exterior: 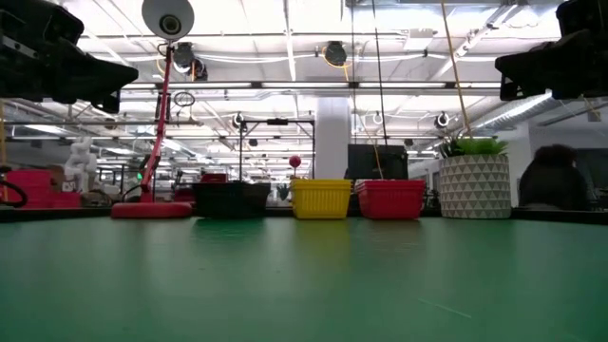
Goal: Stack baskets by color
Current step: Return to Home Position
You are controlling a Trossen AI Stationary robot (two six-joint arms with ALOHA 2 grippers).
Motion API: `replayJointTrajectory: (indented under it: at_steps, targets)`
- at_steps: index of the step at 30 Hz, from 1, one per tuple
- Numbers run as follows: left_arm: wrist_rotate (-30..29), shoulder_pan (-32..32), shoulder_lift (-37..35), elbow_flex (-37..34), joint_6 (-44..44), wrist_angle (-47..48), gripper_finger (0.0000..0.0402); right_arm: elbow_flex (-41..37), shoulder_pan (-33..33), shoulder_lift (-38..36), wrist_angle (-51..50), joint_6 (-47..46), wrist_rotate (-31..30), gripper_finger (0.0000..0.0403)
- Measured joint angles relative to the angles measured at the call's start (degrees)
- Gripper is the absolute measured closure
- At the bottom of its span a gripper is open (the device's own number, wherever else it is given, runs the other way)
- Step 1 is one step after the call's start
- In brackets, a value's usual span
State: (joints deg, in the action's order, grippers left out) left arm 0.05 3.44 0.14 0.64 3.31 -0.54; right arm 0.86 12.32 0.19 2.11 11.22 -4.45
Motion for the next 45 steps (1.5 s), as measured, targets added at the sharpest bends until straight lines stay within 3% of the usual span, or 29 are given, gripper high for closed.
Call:
replayJointTrajectory:
  at_steps: [14, 45]
  targets:
    - [-0.04, 0.00, 0.00, -0.02, -0.22, -0.11, 0.0365, -0.01, 0.00, 0.00, 0.00, 0.00, 0.02, 0.0403]
    - [-0.07, 0.00, 0.00, -0.07, -0.11, -0.16, 0.0364, 0.00, 0.00, 0.00, 0.00, 0.00, 0.02, 0.0403]
